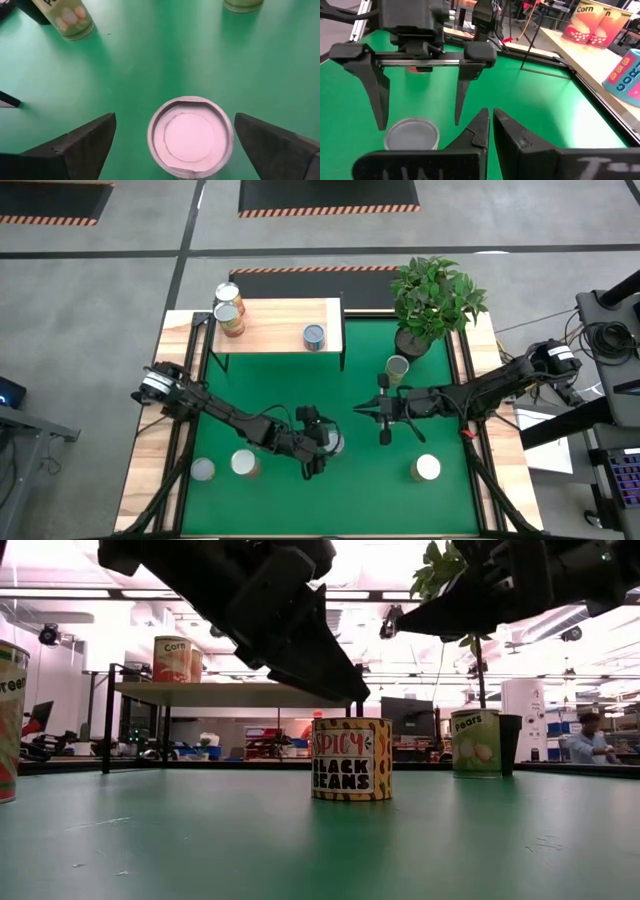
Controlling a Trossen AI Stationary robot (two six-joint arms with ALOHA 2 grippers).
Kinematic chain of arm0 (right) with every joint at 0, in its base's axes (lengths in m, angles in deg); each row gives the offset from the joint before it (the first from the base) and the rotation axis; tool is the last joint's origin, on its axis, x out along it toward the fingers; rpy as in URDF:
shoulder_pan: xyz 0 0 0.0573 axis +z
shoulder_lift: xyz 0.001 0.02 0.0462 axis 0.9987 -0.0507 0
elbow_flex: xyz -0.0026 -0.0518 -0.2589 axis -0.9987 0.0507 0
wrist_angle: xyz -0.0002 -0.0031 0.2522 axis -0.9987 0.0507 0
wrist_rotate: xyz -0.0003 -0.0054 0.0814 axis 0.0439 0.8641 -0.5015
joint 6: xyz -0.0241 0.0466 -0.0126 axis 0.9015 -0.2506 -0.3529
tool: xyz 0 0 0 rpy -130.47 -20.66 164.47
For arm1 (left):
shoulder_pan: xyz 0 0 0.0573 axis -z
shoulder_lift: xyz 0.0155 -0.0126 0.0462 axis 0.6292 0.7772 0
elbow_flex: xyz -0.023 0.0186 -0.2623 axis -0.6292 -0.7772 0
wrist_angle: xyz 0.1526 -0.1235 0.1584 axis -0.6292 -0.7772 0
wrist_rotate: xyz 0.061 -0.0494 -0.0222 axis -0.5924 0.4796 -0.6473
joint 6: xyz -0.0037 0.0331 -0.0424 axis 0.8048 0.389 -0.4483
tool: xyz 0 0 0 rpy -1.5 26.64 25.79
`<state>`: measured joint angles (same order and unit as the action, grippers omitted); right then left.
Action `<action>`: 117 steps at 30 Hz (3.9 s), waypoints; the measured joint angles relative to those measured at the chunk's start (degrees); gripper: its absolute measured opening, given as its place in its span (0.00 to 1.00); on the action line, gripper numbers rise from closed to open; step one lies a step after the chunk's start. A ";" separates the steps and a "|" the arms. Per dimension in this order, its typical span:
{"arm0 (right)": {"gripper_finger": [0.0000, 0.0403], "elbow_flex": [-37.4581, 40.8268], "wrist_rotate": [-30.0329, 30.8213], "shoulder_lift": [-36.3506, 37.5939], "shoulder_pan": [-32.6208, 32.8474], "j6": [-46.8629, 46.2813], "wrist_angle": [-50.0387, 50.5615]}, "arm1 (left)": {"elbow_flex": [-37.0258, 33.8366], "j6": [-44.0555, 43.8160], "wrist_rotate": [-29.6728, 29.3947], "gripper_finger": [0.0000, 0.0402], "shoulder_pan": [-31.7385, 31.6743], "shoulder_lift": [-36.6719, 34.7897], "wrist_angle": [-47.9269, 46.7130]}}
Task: Pick and place cans onto a shelf
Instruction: Put the yellow can on the shelf aligned with the pink can
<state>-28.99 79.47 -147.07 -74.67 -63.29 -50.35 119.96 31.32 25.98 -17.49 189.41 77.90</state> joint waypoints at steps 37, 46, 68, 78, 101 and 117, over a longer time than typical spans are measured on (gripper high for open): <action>0.03 0.44 -0.18 -0.08 0.00 -0.03 0.15 | 0.00 -6.51 -1.33 0.69 -2.26 6.08 4.09; 0.03 0.79 -0.15 -0.08 0.00 -0.99 0.24 | 0.59 -10.47 -18.51 0.74 -0.55 -9.33 -16.13; 0.03 0.79 -0.02 -0.08 -0.09 -0.08 0.02 | -0.39 -5.84 -14.87 0.72 -29.12 -28.84 -33.03; 0.03 0.79 -0.02 -0.08 -0.09 -0.32 0.02 | 0.70 4.68 -3.89 0.72 -39.76 -28.92 -23.53; 0.03 0.79 -0.02 -0.08 -0.09 -0.55 0.35 | 0.68 7.31 -0.04 0.79 -46.17 -21.38 -15.97; 0.03 0.79 0.11 -0.08 -0.09 -0.90 0.42 | 5.38 10.53 -0.04 0.84 -44.96 -25.06 -21.57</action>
<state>-28.20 79.58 -147.15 -74.76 -64.19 -49.93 125.34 41.86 25.94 -62.44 164.35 56.32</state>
